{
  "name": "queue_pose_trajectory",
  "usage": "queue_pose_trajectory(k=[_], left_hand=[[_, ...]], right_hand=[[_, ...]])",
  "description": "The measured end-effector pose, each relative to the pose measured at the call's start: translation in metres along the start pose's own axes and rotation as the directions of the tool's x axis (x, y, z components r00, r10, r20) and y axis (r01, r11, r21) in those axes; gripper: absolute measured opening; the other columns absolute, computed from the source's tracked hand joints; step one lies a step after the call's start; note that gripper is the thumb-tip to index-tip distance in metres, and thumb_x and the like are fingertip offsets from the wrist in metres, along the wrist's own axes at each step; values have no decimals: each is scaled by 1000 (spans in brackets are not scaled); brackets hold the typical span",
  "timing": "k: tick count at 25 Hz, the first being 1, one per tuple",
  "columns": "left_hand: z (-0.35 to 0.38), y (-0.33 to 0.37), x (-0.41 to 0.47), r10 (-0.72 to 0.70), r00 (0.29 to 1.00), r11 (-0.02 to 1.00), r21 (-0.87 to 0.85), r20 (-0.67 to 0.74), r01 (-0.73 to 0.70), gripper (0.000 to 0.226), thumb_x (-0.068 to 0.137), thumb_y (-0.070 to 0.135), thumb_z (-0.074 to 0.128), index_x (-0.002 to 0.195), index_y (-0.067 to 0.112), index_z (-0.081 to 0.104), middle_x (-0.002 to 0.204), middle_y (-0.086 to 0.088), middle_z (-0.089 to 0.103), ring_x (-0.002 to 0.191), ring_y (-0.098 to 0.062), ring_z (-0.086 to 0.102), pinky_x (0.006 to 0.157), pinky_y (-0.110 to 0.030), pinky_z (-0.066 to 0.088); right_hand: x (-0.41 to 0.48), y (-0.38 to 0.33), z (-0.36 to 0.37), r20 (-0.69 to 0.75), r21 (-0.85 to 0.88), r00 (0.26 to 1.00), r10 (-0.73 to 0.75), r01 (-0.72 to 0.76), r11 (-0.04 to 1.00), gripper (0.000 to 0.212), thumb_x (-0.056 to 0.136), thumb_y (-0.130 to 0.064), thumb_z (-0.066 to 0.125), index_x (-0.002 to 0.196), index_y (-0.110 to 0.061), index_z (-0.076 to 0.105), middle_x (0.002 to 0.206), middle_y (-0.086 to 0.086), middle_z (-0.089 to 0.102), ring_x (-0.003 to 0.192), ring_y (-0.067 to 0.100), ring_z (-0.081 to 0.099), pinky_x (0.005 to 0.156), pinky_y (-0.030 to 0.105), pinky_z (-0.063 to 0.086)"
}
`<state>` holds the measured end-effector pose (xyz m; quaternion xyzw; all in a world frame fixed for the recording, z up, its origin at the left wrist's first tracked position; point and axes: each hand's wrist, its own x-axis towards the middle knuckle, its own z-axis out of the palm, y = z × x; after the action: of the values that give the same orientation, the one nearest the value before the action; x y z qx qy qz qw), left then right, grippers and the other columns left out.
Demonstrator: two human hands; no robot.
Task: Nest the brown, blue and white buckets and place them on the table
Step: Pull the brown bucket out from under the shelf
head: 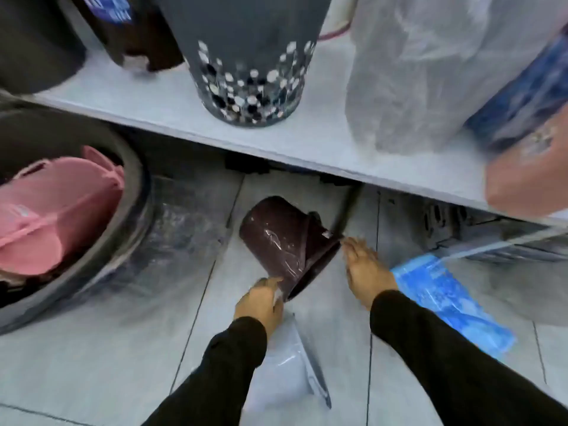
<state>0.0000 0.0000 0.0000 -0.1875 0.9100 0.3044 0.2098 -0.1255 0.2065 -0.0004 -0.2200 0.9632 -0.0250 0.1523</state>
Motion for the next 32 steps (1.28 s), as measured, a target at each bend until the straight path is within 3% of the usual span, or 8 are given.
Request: queue_pose_trajectory(k=[6, 9, 12, 17, 21, 25, 28, 32], left_hand=[[105, -41, 81, -140, 990, 975, -174, 4, 138, 34, 88, 31, 65, 118, 16, 58, 139, -6, 42, 101, -34, 65, 93, -37, 52], [118, -49, 87, -128, 989, 969, -223, -75, 108, 25, 91, 26, 61, 114, 15, 57, 145, -5, 38, 100, -37, 65, 95, -38, 52], [95, -53, 81, -21, 975, 971, -237, -221, -33, 19, 94, 27, 57, 109, 17, 54, 129, -4, 59, 97, -31, 67, 88, -37, 55], [24, -62, 97, -98, 973, 935, -355, -210, 17, 23, 97, 37, 52, 108, 17, 52, 101, -8, 74, 84, -30, 72, 83, -42, 58], [-4, -71, 119, -341, 936, 595, -752, 84, 284, 14, 100, 25, 50, 107, 13, 48, 113, -21, 67, 90, -36, 69, 87, -48, 58], [-5, -91, 119, -465, 826, 308, -816, 319, 489, 14, 103, 17, 44, 112, 11, 36, 120, -19, 55, 91, -41, 66, 79, -46, 53], [-4, -97, 118, -466, 820, 383, -760, 331, 525, 20, 103, 26, 42, 116, 11, 39, 131, -16, 58, 93, -39, 65, 83, -45, 53], [-13, -82, 112, -515, 856, 839, -182, 32, 512, 73, 94, 51, 46, 152, 12, 23, 156, -19, 33, 142, -44, 32, 115, -57, 30]], right_hand=[[85, 17, 79, 107, 88, 985, -135, 126, 988, 43, 98, -9, 50, 141, -12, 48, 146, 12, 51, 131, 34, 52, 104, 46, 49], [79, 20, 93, -8, 29, 978, -209, 209, 977, 31, 100, -18, 49, 129, -15, 57, 130, 8, 62, 112, 31, 62, 88, 44, 55], [83, 18, 83, -150, 50, 964, -221, 231, 972, 35, 100, -22, 50, 135, -24, 55, 135, 0, 61, 115, 25, 63, 92, 42, 55], [92, 15, 53, 39, 383, 996, 83, -92, 919, 61, 100, -15, 47, 155, -28, 24, 155, 9, 38, 131, 31, 51, 111, 44, 44], [75, -6, 65, 334, 642, 888, 315, -459, 614, 56, 100, -16, 55, 152, -18, 34, 147, 16, 52, 124, 37, 58, 105, 42, 47], [66, -38, 80, 275, 883, 872, 406, -396, 251, 57, 94, -2, 64, 144, -23, 48, 141, 5, 57, 111, 32, 67, 92, 49, 59], [68, -48, 88, 268, 890, 860, 435, -394, 230, 57, 95, -2, 62, 145, -26, 48, 148, 2, 52, 127, 32, 59, 104, 51, 51], [60, -46, 74, 231, 796, 874, 428, -422, 433, 64, 99, -13, 57, 155, -29, 30, 163, 1, 32, 147, 29, 36, 118, 44, 33]])
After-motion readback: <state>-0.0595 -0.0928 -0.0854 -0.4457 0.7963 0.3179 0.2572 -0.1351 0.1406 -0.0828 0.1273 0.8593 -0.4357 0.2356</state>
